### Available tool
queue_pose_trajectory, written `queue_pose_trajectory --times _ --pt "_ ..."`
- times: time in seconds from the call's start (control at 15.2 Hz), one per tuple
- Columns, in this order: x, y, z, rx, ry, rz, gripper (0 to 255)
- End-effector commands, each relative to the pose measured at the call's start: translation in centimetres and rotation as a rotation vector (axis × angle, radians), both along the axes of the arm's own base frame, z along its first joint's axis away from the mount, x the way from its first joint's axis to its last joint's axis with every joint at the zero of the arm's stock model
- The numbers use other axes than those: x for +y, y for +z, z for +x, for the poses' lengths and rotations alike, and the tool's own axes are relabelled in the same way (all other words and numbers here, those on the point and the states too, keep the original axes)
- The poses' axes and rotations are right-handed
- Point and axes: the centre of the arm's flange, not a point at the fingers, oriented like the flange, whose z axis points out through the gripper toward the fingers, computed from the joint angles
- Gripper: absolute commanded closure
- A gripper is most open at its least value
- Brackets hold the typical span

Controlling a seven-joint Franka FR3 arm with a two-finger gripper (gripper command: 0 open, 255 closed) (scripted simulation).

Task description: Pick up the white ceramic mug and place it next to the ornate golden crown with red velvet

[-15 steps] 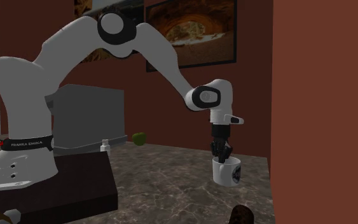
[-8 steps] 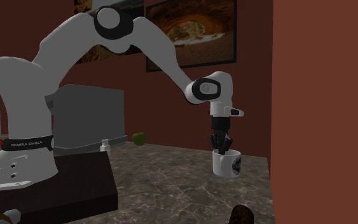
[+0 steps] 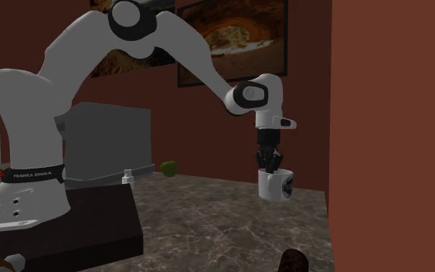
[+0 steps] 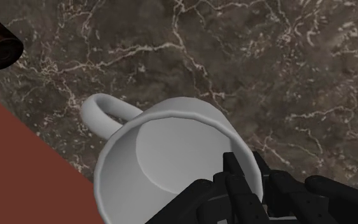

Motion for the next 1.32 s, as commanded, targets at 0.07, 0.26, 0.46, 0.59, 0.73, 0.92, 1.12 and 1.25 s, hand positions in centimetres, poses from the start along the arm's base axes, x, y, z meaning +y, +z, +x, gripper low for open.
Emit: queue_pose_trajectory --times 0.07,0.26,0.46,0.59,0.73,0.92,1.12,1.25 --pt "0.0 1.6 0.1 0.0 0.0 0.0 255" --pt "0.0 3.2 0.1 0.0 0.0 0.0 255" --pt "0.0 4.8 0.1 0.0 0.0 0.0 255" --pt "0.0 5.8 0.1 0.0 0.0 0.0 255" --pt "0.0 6.9 0.1 0.0 0.0 0.0 255" --pt "0.0 8.5 0.1 0.0 0.0 0.0 255" --pt "0.0 10.1 0.1 0.0 0.0 0.0 255" --pt "0.0 11.1 0.1 0.0 0.0 0.0 255"
